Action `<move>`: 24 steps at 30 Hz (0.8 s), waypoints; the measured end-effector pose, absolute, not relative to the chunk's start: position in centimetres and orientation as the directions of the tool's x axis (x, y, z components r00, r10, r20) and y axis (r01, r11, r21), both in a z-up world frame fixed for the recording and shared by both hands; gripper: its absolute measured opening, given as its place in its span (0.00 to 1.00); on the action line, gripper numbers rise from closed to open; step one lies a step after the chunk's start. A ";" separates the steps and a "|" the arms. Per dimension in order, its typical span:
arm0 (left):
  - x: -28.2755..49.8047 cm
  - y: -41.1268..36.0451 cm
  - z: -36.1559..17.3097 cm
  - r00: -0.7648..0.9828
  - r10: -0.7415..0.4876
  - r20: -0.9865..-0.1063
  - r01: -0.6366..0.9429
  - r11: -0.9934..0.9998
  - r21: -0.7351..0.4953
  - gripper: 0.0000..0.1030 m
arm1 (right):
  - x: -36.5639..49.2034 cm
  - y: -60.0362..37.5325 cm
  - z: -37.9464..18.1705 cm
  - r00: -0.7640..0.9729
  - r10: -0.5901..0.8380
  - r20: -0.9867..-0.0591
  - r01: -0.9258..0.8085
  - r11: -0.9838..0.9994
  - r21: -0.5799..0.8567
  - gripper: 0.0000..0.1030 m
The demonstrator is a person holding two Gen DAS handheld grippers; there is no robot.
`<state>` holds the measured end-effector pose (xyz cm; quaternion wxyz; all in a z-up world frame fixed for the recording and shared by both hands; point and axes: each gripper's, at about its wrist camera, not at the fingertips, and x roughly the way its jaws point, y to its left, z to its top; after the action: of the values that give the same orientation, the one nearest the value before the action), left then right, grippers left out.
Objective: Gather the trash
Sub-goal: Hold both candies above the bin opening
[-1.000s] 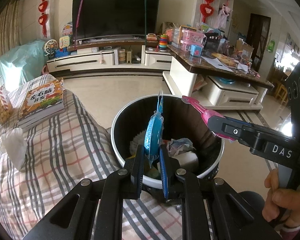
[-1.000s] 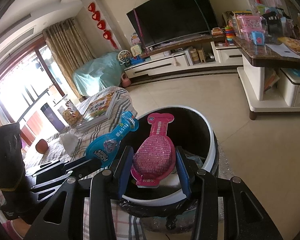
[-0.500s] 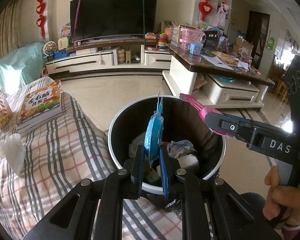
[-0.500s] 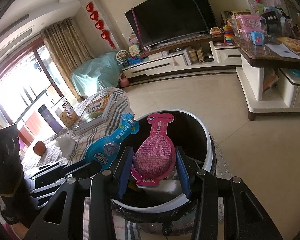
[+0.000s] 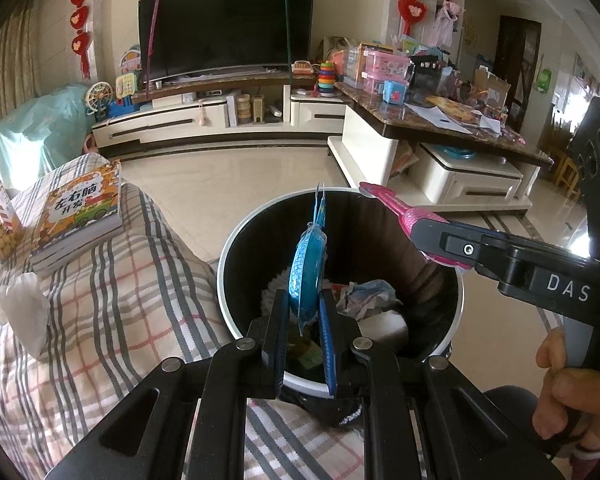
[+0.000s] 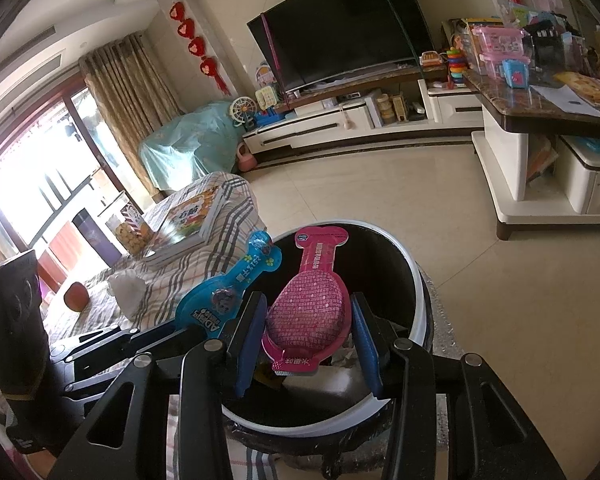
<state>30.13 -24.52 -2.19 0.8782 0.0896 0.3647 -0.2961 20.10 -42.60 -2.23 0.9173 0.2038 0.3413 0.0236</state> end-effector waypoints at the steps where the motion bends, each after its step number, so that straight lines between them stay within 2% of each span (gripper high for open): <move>1: 30.2 -24.6 -2.2 0.558 -0.454 -0.694 0.586 0.808 -0.058 0.13 | 20.2 -42.6 -2.2 0.765 0.182 -0.618 0.096 0.916 0.389 0.42; 24: 31.2 -24.9 -2.4 0.548 -0.446 -0.707 0.589 0.807 -0.052 0.13 | 21.0 -42.4 -2.5 0.747 0.185 -0.639 0.097 0.920 0.380 0.42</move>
<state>31.17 -24.92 -2.42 0.8746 0.0959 0.3720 -0.2958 20.96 -42.40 -2.55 0.9131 0.1989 0.3550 0.0242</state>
